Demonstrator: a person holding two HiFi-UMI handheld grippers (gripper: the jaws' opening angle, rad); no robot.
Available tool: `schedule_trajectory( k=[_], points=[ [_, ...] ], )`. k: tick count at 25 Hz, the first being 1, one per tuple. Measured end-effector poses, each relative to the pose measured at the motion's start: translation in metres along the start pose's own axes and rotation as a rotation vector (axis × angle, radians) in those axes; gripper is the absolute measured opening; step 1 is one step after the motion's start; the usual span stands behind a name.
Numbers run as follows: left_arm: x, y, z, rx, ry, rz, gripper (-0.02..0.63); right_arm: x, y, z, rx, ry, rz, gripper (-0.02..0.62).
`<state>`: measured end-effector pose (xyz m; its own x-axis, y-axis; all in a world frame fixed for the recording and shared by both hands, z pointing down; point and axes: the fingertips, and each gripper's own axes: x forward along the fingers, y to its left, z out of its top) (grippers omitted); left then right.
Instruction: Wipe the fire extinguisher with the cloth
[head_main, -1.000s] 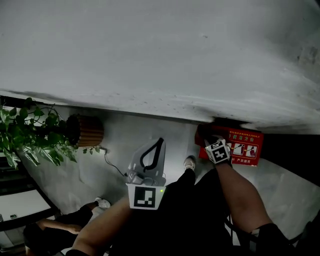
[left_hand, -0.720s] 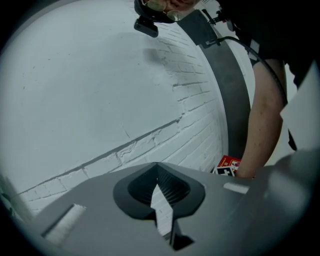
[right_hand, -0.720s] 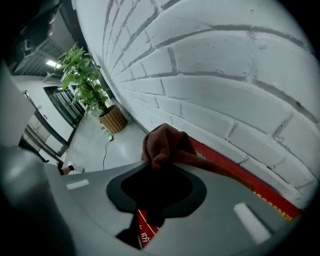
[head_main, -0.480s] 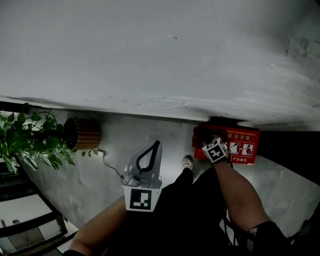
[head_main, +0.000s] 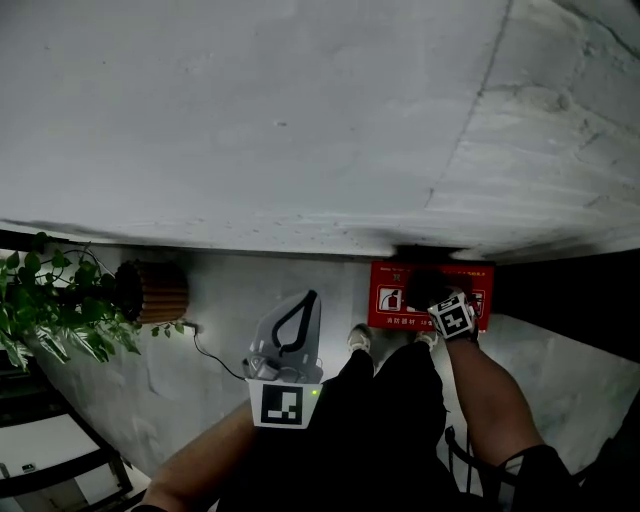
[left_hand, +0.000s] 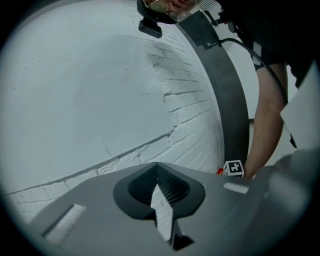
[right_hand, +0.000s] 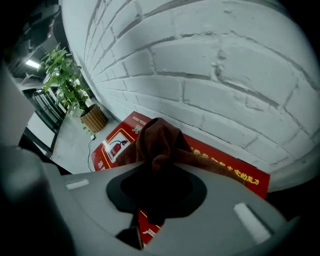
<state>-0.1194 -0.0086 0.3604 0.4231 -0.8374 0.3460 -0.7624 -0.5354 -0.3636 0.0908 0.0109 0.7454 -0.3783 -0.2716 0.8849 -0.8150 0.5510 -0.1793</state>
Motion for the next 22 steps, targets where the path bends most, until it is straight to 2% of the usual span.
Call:
schedule_trajectory(
  k=[12,16,22],
  points=[
    [0.017,-0.018,0.015,-0.066,-0.019,-0.005,0.000,-0.043,-0.080,-0.057,0.075,0.059,-0.098,0.058],
    [0.019,-0.022,0.013,-0.076,-0.014,-0.014,0.000,-0.047,-0.089,-0.067,0.123,0.063,-0.104,0.058],
    [0.006,-0.014,0.009,-0.054,-0.023,-0.014,0.000,-0.052,-0.089,-0.058,0.167,0.095,-0.202,0.058]
  ],
)
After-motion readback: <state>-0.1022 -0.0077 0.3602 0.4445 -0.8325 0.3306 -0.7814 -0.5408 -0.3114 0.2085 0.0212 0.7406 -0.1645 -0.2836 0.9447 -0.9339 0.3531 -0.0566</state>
